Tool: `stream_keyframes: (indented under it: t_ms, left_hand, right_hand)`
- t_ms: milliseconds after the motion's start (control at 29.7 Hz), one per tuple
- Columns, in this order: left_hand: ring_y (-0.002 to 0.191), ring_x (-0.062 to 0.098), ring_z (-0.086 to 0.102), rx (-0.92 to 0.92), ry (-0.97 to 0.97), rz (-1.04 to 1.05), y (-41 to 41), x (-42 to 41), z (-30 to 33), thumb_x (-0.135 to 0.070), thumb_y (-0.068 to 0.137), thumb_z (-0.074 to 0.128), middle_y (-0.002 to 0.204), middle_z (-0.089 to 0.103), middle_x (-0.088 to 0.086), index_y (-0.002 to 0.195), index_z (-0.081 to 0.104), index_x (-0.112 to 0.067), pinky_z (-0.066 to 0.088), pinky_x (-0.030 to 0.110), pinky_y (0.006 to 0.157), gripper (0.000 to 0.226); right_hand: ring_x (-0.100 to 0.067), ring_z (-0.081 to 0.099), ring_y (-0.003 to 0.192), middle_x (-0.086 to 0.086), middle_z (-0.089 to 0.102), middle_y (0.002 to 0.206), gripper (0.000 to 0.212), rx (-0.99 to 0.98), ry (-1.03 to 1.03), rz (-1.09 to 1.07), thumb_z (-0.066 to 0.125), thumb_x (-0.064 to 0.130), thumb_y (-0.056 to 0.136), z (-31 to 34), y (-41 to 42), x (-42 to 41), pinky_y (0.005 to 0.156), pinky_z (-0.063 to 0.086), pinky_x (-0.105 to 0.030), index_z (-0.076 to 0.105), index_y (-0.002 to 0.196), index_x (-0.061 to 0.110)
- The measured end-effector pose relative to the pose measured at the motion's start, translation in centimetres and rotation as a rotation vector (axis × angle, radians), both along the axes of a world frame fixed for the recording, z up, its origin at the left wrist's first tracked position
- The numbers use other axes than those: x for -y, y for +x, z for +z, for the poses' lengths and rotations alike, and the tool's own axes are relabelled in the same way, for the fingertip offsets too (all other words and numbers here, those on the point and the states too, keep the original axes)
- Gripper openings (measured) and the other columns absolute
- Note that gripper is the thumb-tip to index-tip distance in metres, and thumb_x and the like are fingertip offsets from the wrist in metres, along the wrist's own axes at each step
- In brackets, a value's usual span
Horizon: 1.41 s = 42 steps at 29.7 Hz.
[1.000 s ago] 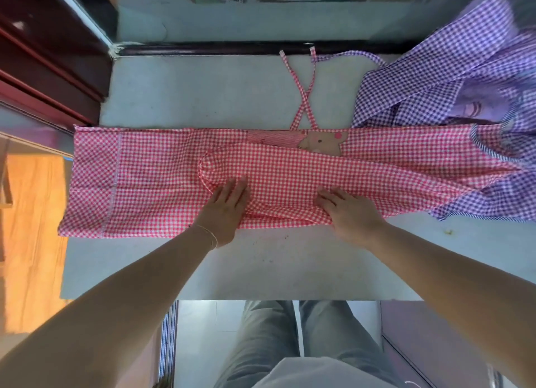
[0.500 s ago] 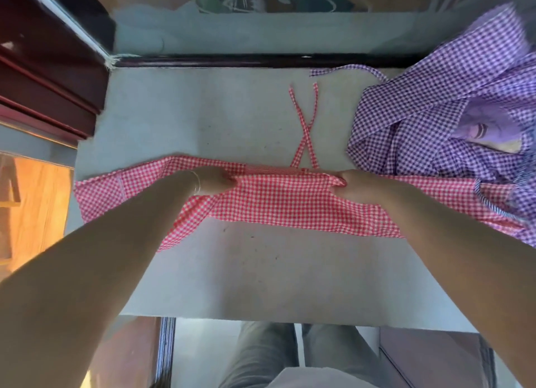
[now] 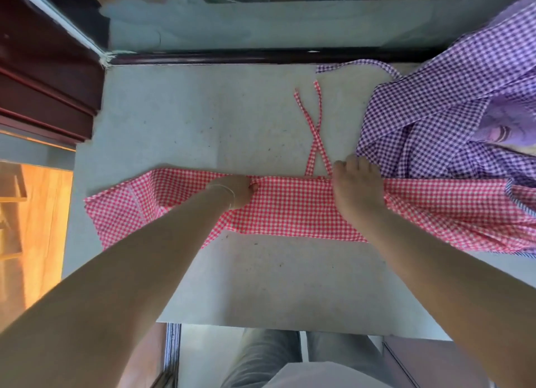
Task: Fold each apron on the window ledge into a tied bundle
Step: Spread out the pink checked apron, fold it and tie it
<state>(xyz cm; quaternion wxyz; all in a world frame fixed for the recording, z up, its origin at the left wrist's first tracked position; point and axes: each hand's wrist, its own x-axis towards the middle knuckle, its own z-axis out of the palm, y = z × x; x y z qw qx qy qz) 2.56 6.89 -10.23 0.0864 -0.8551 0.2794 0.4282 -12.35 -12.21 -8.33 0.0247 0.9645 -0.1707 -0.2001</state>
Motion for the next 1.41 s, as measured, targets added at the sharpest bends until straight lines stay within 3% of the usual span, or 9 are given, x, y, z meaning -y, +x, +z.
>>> stream_keyframes:
  t_ms: [67, 202, 471, 639, 941, 1109, 1210, 1311, 1412]
  left_hand:
    - [0.116, 0.029, 0.057, 0.021, -0.013, -0.028, -1.0, 0.5, -0.3, -0.04, 0.103, 0.025, 0.129, 0.059, 0.014, 0.128, 0.055, -0.01, 0.043, 0.037, 0.102, 0.049]
    - [0.099, 0.025, 0.063, 0.056, -0.072, -0.112, -2.4, 0.7, -0.1, -0.043, 0.103, 0.028, 0.111, 0.067, 0.009, 0.116, 0.061, -0.014, 0.049, 0.034, 0.086, 0.045]
    - [0.116, 0.028, 0.047, 0.306, -0.134, -0.206, -5.8, -3.2, 1.5, -0.022, 0.095, 0.043, 0.125, 0.052, 0.007, 0.123, 0.05, -0.015, 0.044, 0.04, 0.09, 0.03]
    - [0.088, 0.029, 0.061, 0.511, -0.06, -0.161, -4.0, -10.1, 2.5, -0.012, 0.081, 0.055, 0.096, 0.063, 0.005, 0.101, 0.067, -0.017, 0.054, 0.035, 0.063, 0.024]
    - [0.112, 0.023, 0.058, 0.173, 0.49, -0.06, 8.1, -22.0, 5.7, -0.018, 0.09, 0.058, 0.11, 0.063, -0.002, 0.114, 0.063, -0.016, 0.048, 0.038, 0.096, 0.025]
    - [0.132, 0.034, 0.036, 0.364, 0.535, 0.192, 11.9, -24.7, 6.4, -0.022, 0.089, 0.059, 0.135, 0.049, 0.012, 0.122, 0.058, -0.016, 0.022, 0.06, 0.111, 0.034]
    - [0.14, 0.032, 0.022, 0.648, 0.17, 0.427, 9.8, -25.2, 5.8, -0.016, 0.082, 0.064, 0.147, 0.031, 0.01, 0.137, 0.042, -0.028, 0.01, 0.061, 0.113, 0.06]
    - [0.131, 0.035, 0.03, 0.807, -0.323, 1.171, 5.7, -25.3, 4.2, -0.017, 0.081, 0.061, 0.143, 0.03, 0.01, 0.135, 0.039, -0.024, 0.025, 0.049, 0.108, 0.058]
    - [0.129, 0.038, 0.034, 0.572, -0.419, 1.943, 2.2, -24.0, 2.1, -0.033, 0.084, 0.064, 0.143, 0.031, 0.017, 0.138, 0.035, -0.013, 0.033, 0.046, 0.108, 0.065]
  right_hand:
    - [-0.027, 0.06, 0.082, -0.009, 0.06, 0.089, 0.015, 0.21, 0.209, 0.11, 0.061, 0.014, 0.084, -0.3, -0.1, -3.0, 0.072, 0.053, -0.039, 0.059, 0.099, 0.009]
    - [-0.017, 0.059, 0.078, 0.004, 0.057, 0.086, 0.018, 0.004, 0.666, -0.033, 0.056, 0.036, 0.094, -1.5, 1.1, -7.2, 0.069, 0.053, -0.035, 0.05, 0.097, 0.019]
    - [-0.031, 0.055, 0.119, -0.01, 0.056, 0.131, 0.079, -0.136, 0.477, -0.215, 0.072, 0.053, 0.076, -4.1, 3.2, -9.9, 0.096, 0.049, -0.044, 0.039, 0.137, 0.015]
    - [-0.033, 0.053, 0.121, -0.015, 0.053, 0.135, 0.083, -0.183, 0.423, -0.262, 0.073, 0.048, 0.078, -3.6, 4.0, -10.3, 0.1, 0.046, -0.043, 0.033, 0.14, 0.009]
    - [-0.034, 0.05, 0.126, -0.018, 0.047, 0.142, 0.093, -0.339, 0.419, -0.331, 0.078, 0.039, 0.076, -2.6, 6.0, -11.6, 0.106, 0.041, -0.042, 0.026, 0.145, 0.004]
    - [-0.034, 0.046, 0.13, -0.019, 0.041, 0.146, 0.094, -0.397, 0.41, -0.304, 0.076, 0.038, 0.078, -2.2, 6.8, -11.7, 0.109, 0.039, -0.042, 0.024, 0.147, 0.002]
    - [-0.034, 0.047, 0.129, -0.018, 0.042, 0.145, 0.092, -0.409, 0.397, -0.299, 0.075, 0.039, 0.079, -2.0, 6.6, -12.1, 0.109, 0.039, -0.042, 0.023, 0.147, 0.004]
    - [-0.034, 0.052, 0.124, -0.016, 0.049, 0.139, 0.092, -0.385, 0.353, -0.305, 0.075, 0.042, 0.078, -1.9, 6.3, -12.3, 0.105, 0.043, -0.042, 0.024, 0.145, 0.005]
    - [-0.033, 0.048, 0.127, -0.016, 0.046, 0.143, 0.094, -0.383, 0.391, -0.325, 0.077, 0.04, 0.077, -1.7, 6.6, -12.4, 0.108, 0.039, -0.041, 0.023, 0.146, 0.005]
